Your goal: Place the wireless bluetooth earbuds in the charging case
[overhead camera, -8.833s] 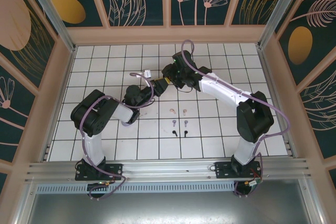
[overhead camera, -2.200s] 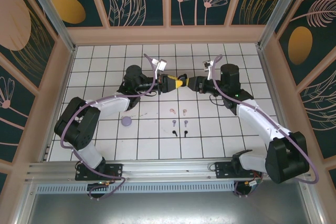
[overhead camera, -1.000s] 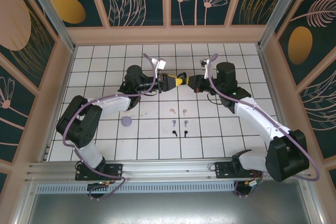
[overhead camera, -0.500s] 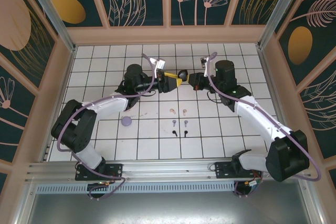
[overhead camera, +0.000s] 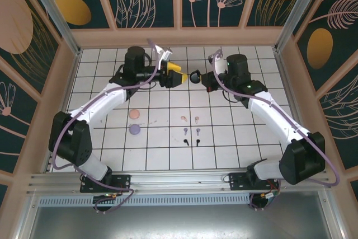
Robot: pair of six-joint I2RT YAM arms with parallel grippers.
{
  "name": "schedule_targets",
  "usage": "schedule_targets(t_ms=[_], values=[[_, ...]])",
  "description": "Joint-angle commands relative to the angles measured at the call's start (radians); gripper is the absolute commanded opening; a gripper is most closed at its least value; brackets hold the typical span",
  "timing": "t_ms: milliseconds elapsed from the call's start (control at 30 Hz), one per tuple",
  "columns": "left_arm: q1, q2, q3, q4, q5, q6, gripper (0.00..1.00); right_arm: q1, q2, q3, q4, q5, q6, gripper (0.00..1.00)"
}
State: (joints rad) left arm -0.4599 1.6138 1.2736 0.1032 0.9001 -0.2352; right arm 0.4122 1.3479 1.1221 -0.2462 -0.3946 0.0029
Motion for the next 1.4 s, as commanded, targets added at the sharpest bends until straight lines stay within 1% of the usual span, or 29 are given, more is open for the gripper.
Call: schedule_targets(t_ms=[0,100,133,233,333,600,867,1033,1200,1367], values=[[0.006,0.059,0.096,-0.351,0.084,0.226,0.78,-0.003,0.008,0.054,-0.085,0.016,-0.167,0.00],[0.006,0.093,0.168,-0.493,0.108,0.310,0.75,-0.003,0.019,0.067,-0.104,0.001,-0.205,0.00],[0.007,0.127,0.190,-0.537,0.112,0.344,0.73,-0.003,0.022,0.069,-0.109,-0.008,-0.212,0.00],[0.006,0.172,0.254,-0.649,0.108,0.415,0.67,0.002,0.034,0.080,-0.120,-0.026,-0.224,0.00],[0.006,0.212,0.311,-0.732,0.105,0.469,0.65,0.021,0.045,0.089,-0.126,-0.025,-0.228,0.00],[0.006,0.254,0.365,-0.758,0.135,0.494,0.64,0.078,0.077,0.110,-0.128,0.019,-0.229,0.00],[0.006,0.275,0.390,-0.761,0.167,0.497,0.62,0.112,0.096,0.132,-0.132,0.043,-0.229,0.00],[0.006,0.297,0.421,-0.792,0.176,0.515,0.60,0.127,0.105,0.140,-0.137,0.049,-0.233,0.00],[0.006,0.313,0.444,-0.821,0.177,0.536,0.52,0.129,0.110,0.146,-0.143,0.060,-0.238,0.00],[0.006,0.320,0.451,-0.830,0.182,0.547,0.38,0.129,0.110,0.149,-0.145,0.066,-0.242,0.00]])
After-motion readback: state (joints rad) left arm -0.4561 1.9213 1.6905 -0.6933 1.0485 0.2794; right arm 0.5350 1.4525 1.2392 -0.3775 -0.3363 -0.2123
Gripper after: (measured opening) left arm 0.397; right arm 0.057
